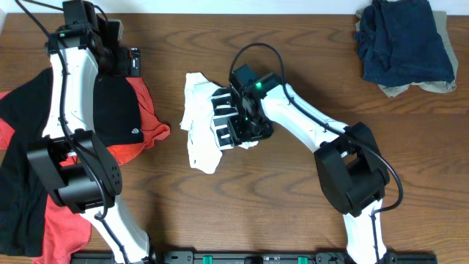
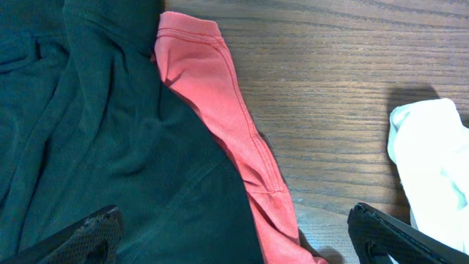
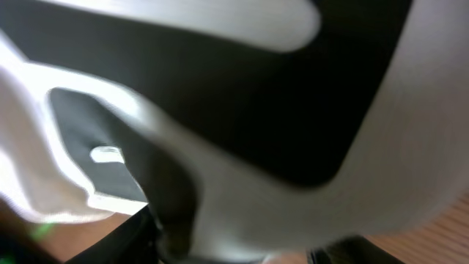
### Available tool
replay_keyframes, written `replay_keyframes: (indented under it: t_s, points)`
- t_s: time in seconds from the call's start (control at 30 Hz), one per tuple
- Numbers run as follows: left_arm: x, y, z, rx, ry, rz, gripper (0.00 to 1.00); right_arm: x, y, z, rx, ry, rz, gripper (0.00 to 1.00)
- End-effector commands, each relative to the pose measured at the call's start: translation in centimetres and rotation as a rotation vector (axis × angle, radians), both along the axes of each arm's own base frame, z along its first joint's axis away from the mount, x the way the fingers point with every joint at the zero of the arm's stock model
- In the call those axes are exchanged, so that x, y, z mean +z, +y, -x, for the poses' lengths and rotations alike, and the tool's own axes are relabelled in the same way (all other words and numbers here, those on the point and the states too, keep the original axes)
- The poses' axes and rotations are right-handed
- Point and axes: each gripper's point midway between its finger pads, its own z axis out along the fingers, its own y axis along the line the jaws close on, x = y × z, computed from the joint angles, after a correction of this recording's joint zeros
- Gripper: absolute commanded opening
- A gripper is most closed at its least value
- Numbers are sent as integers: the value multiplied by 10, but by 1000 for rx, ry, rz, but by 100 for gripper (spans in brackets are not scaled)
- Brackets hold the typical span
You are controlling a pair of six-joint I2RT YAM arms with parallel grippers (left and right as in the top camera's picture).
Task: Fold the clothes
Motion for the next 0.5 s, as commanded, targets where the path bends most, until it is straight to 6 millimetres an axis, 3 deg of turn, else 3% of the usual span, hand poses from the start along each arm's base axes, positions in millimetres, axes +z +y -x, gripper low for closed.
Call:
replay_keyframes:
  t_s: [0.0,0.3,0.47]
  points:
    - [1,1,2,11,3,3,99,-6,-8,1,-109,43,6,57]
    - [1,1,1,11,2,3,99,-24,-39,-19,-278,161,-42,56]
    - [1,1,1,10,1,3,99,-20,-77,-70,-384,32,-20,51]
